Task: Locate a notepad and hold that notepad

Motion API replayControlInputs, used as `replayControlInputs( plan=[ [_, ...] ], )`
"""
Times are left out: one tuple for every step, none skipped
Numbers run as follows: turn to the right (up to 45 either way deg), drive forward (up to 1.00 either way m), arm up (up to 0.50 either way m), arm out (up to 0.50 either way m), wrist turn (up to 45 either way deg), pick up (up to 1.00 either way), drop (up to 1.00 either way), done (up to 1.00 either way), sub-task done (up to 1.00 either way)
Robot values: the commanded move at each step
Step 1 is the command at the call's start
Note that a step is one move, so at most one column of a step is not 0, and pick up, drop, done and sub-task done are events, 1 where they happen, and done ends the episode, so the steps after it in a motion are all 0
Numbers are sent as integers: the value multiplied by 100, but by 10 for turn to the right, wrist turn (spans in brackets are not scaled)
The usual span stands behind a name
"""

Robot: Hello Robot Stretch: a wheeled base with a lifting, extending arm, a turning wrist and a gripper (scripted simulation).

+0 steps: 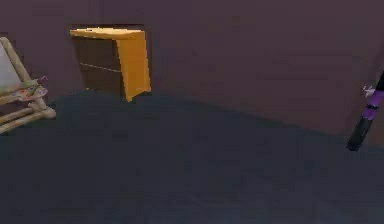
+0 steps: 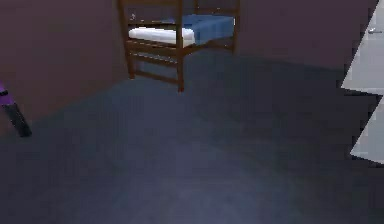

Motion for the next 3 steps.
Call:
replayControlInputs(
  plan=[
    [450, 0, 0, 0, 0, 0, 0, 0, 0],
    [450, 0, 0, 0, 0, 0, 0, 0, 0],
    [300, 0, 0, 0, 0, 0, 0, 0, 0]
  ],
)
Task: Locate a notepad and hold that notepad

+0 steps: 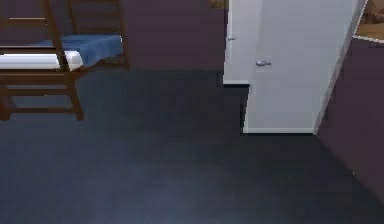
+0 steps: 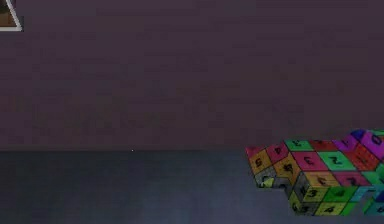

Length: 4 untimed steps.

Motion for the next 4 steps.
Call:
replayControlInputs(
  plan=[
    [0, 100, 0, 0, 0, 0, 0, 0, 0],
    [0, 100, 0, 0, 0, 0, 0, 0, 0],
    [60, 0, 0, 0, 0, 0, 0, 0, 0],
    [0, 45, 0, 0, 0, 0, 0, 0, 0]
  ],
)
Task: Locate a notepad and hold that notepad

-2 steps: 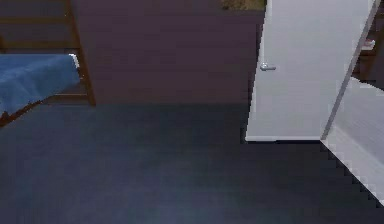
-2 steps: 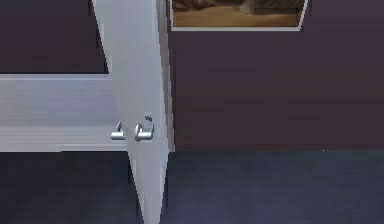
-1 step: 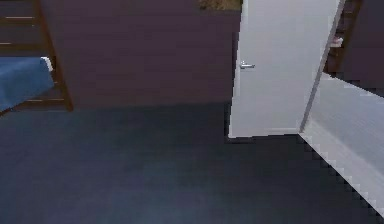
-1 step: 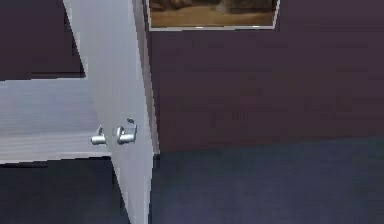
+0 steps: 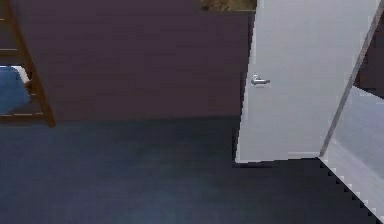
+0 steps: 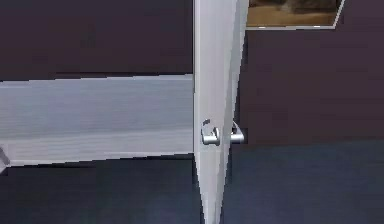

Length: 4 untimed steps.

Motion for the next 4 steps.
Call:
replayControlInputs(
  plan=[
    [390, 0, 0, 0, 0, 0, 0, 0, 0],
    [0, 50, 0, 0, 0, 0, 0, 0, 0],
    [450, 0, 0, 0, 0, 0, 0, 0, 0],
    [0, 100, 0, 0, 0, 0, 0, 0, 0]
  ],
)
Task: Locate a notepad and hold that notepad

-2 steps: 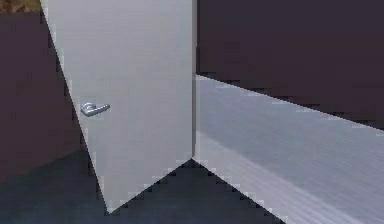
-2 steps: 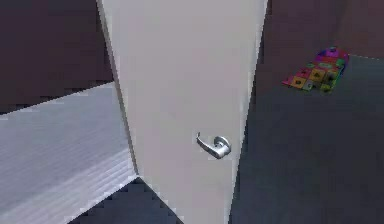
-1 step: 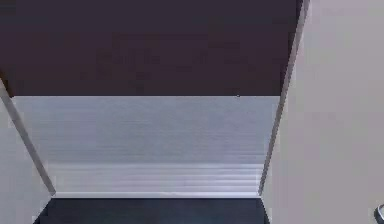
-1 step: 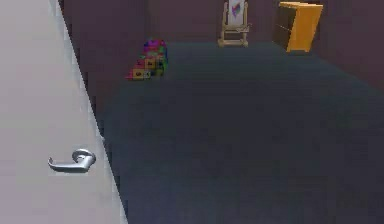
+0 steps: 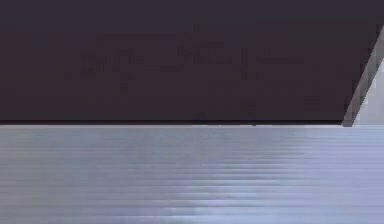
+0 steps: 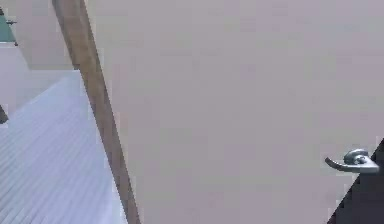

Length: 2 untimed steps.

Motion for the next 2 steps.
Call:
replayControlInputs(
  plan=[
    [0, 50, 0, 0, 0, 0, 0, 0, 0],
    [420, 0, 0, 0, 0, 0, 0, 0, 0]
  ],
)
